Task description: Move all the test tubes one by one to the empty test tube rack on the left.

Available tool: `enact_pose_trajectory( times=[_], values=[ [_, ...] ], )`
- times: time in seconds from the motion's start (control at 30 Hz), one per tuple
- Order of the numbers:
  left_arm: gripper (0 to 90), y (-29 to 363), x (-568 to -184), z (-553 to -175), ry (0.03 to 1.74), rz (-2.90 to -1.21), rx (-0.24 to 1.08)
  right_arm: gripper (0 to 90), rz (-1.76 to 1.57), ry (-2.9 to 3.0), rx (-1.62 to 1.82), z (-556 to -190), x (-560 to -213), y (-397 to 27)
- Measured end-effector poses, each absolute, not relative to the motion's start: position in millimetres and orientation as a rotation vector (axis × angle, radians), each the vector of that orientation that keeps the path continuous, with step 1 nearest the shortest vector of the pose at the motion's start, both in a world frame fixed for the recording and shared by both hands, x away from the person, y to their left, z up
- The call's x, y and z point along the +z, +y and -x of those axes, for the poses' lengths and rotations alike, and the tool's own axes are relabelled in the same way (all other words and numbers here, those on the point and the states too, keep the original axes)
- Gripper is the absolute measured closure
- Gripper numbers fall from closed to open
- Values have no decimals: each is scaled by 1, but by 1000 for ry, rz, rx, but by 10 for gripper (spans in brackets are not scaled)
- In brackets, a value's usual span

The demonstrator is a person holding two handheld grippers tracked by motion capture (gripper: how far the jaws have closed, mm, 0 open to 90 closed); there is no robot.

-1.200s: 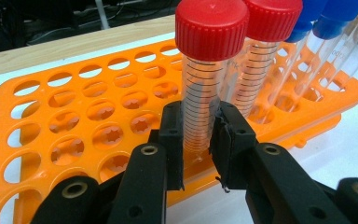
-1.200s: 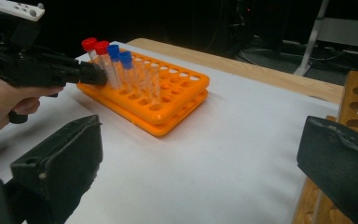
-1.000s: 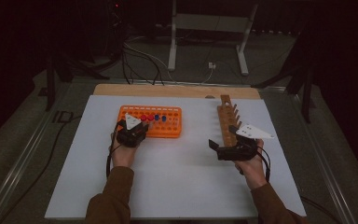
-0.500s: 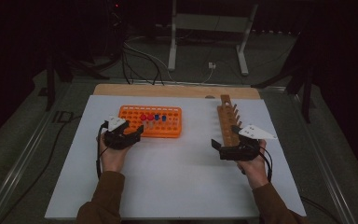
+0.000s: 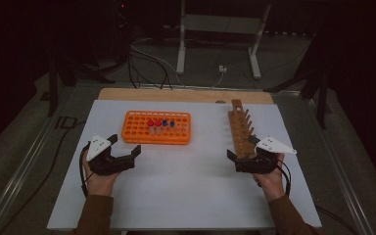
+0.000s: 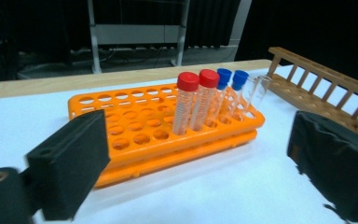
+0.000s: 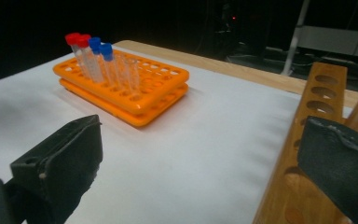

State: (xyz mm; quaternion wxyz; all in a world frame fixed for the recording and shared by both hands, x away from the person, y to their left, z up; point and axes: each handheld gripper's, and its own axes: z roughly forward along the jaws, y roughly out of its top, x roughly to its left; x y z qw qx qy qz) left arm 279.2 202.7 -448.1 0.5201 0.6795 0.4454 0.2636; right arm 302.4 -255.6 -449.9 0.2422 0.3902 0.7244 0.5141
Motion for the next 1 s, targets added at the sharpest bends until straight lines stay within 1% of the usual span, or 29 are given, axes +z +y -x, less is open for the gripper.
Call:
enact_pose_trajectory(
  times=[0.1, 0.33, 0.6, 1.0],
  values=[
    [17, 206, -448, -270, 1048, -1631, 653, 6, -1064, 1967, 1412, -300, -452, -259],
    [15, 211, -452, -259, 1056, -1632, 689, 6, -1064, 1955, 1407, -296, -456, -265],
    [15, 212, -454, -254, 1074, -1607, 712, 6, -1057, 1920, 1426, -290, -458, -274],
    [3, 216, -455, -254, 1105, -1593, 743, 6, -1093, 1898, 1425, -291, -462, -282]
  ],
)
